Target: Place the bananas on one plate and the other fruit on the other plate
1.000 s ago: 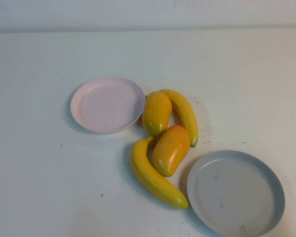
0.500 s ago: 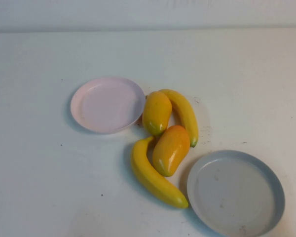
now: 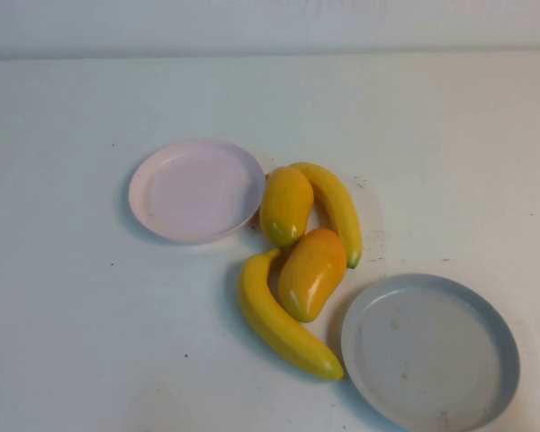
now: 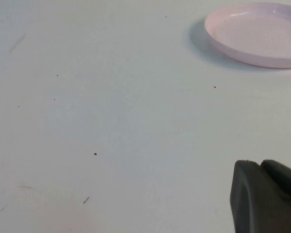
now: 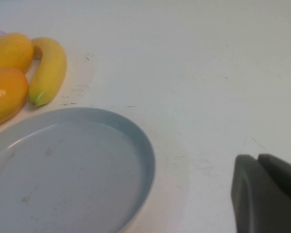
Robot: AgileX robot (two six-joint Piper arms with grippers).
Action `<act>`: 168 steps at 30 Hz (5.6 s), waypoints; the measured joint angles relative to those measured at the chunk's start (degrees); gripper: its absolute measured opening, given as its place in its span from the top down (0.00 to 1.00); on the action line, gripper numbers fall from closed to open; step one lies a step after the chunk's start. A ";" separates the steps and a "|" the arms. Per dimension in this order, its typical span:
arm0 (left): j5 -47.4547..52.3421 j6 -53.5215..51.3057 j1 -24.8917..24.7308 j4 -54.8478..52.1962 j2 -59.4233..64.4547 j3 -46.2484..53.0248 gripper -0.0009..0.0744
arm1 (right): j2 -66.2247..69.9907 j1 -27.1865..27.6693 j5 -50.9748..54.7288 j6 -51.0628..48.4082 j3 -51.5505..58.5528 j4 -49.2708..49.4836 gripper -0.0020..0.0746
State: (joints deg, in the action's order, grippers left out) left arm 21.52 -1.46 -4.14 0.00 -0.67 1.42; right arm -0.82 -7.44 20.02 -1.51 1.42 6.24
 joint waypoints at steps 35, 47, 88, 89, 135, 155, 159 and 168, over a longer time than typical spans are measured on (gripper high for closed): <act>-11.76 3.01 0.00 34.19 0.00 -0.53 0.99 | 0.00 0.00 0.00 0.00 0.00 0.00 0.99; 16.51 -4.39 0.00 33.53 24.26 -23.59 0.99 | 0.00 0.00 0.00 0.00 0.00 0.00 0.99; 43.05 0.65 -37.33 0.00 111.51 -98.89 0.99 | 0.00 0.00 0.00 0.00 0.00 0.00 0.99; 43.28 0.65 -37.60 -0.31 112.63 -100.47 0.99 | 0.00 0.00 0.00 0.00 0.00 0.00 0.99; 45.79 0.25 -37.93 -0.76 128.25 -109.54 0.18 | 0.00 0.00 0.00 0.00 0.00 0.24 0.99; 48.55 -4.64 -37.24 -2.18 123.28 -118.93 0.25 | 0.00 0.00 0.00 0.00 0.00 0.39 0.99; 48.87 -4.51 -32.62 -7.36 123.02 -119.53 0.25 | 0.00 0.00 0.00 0.00 0.00 0.39 0.99; 47.45 -4.29 -17.68 -8.89 126.84 -119.53 0.25 | 0.00 0.00 0.00 0.00 0.00 0.39 0.99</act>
State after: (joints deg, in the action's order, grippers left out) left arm 68.97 -5.75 -21.82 -8.89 126.17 -118.11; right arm -0.82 -7.44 20.02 -1.51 1.42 6.63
